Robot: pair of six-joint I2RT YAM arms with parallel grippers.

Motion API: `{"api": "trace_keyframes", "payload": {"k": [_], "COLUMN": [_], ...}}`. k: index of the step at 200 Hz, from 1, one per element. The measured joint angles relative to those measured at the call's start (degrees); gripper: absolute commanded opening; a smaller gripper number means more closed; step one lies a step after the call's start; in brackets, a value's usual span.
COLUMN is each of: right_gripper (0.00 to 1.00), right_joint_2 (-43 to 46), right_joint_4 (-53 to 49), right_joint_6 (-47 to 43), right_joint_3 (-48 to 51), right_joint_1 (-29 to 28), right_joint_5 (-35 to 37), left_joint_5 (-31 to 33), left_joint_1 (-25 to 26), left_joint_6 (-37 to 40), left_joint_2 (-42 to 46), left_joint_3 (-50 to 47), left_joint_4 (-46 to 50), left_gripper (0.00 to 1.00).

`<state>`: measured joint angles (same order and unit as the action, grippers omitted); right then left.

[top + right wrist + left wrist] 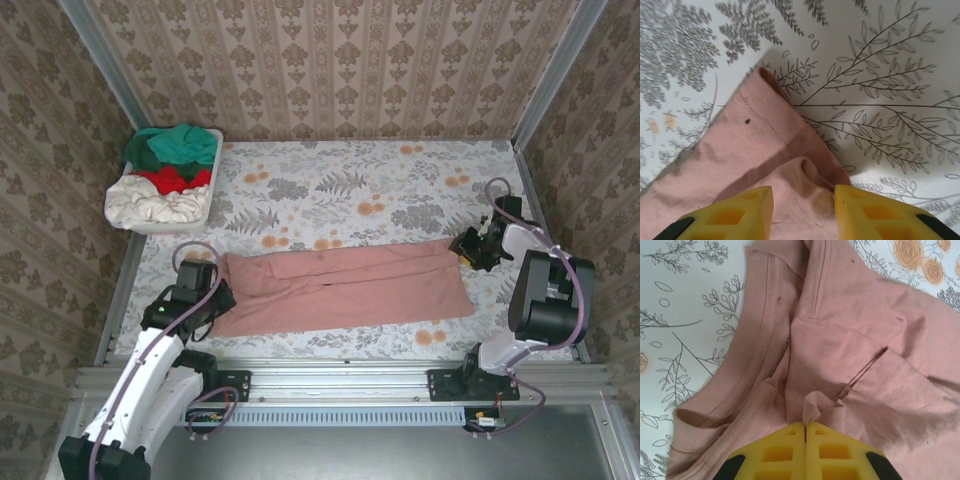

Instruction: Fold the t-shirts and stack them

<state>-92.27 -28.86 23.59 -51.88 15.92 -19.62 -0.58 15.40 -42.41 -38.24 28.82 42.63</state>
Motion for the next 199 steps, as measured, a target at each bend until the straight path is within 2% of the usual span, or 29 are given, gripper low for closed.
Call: {"api": "trace_keyframes", "payload": {"k": [15, 29, 65, 101, 123, 163, 179, 199], "right_gripper": [0.34, 0.16, 0.00, 0.00, 0.00, 0.00, 0.00, 0.00], "right_joint_2": [-1.8, -2.4, -2.3, -2.1, -2.6, -10.9, -13.5, -14.1], "right_joint_4": [0.0, -0.1, -1.4, -4.9, -7.0, -8.1, -8.0, -8.7], "right_joint_6": [0.0, 0.0, -0.7, -0.8, -0.8, -0.9, -0.9, -1.2], "right_joint_3": [-1.0, -1.4, -1.9, -6.2, -13.2, -28.9, -31.1, -31.1], "right_joint_1": [-1.1, -2.1, -2.7, -2.8, -3.2, -3.8, -3.9, -4.1], "right_joint_5": [0.5, 1.8, 3.7, 4.2, 4.2, 2.4, 1.0, 0.0], "left_joint_5": [0.0, 0.2, 0.2, -0.7, -1.9, -10.0, -12.2, -13.6], "left_joint_1": [-0.9, -1.2, -2.0, -6.4, -8.3, -9.4, -9.5, -9.5], "left_joint_6": [0.4, 0.9, 2.4, 5.5, 9.0, 16.8, 19.2, 21.0], "left_joint_2": [-2.0, -3.8, -5.6, -11.0, -19.4, -36.7, -40.5, -40.7], "left_joint_3": [1.8, 3.9, 6.4, 12.7, 23.5, 43.1, 46.0, 44.3], "left_joint_4": [-0.4, -1.5, -3.8, -4.1, -6.8, -16.3, -18.2, -18.6], "left_gripper": [0.00, 0.00, 0.00, 0.00, 0.00, 0.00, 0.00, 0.00]}}
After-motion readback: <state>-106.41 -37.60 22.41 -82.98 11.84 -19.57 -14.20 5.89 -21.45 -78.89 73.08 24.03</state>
